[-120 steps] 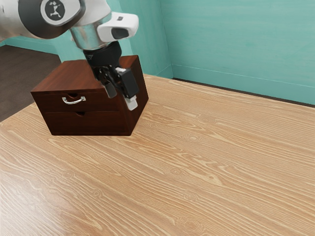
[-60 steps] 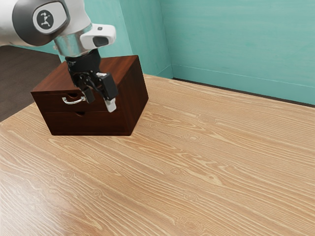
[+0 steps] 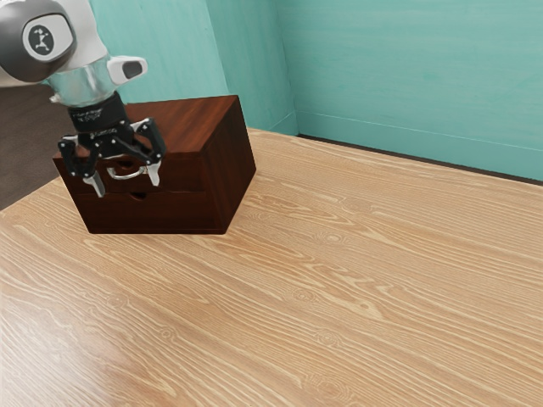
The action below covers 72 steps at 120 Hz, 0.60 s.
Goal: Pull the drawer handle with one arm to open the drawer
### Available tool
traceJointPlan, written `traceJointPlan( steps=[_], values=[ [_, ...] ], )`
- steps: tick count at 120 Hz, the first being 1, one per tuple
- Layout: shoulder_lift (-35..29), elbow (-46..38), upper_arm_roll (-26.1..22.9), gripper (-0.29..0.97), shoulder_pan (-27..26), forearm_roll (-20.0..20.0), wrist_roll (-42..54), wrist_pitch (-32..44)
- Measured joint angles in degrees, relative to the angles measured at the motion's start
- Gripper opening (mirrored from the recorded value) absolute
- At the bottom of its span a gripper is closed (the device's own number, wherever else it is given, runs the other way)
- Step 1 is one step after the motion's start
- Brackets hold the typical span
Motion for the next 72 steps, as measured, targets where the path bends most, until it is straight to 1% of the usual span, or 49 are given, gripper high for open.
traceJointPlan(
  steps=[13, 33, 52, 72],
  values=[
    [0.03, 0.27, 0.49, 0.65, 2.40, -0.38, -11.17, 0.13],
    [0.01, 0.28, 4.66, 0.65, 0.19, -0.72, -25.05, 0.34],
    [-0.17, 0.08, 5.89, 0.65, 2.73, -1.15, -35.11, 2.29],
    [0.25, 0.04, 6.14, 0.65, 4.59, -1.27, -43.20, 4.24]
  ],
)
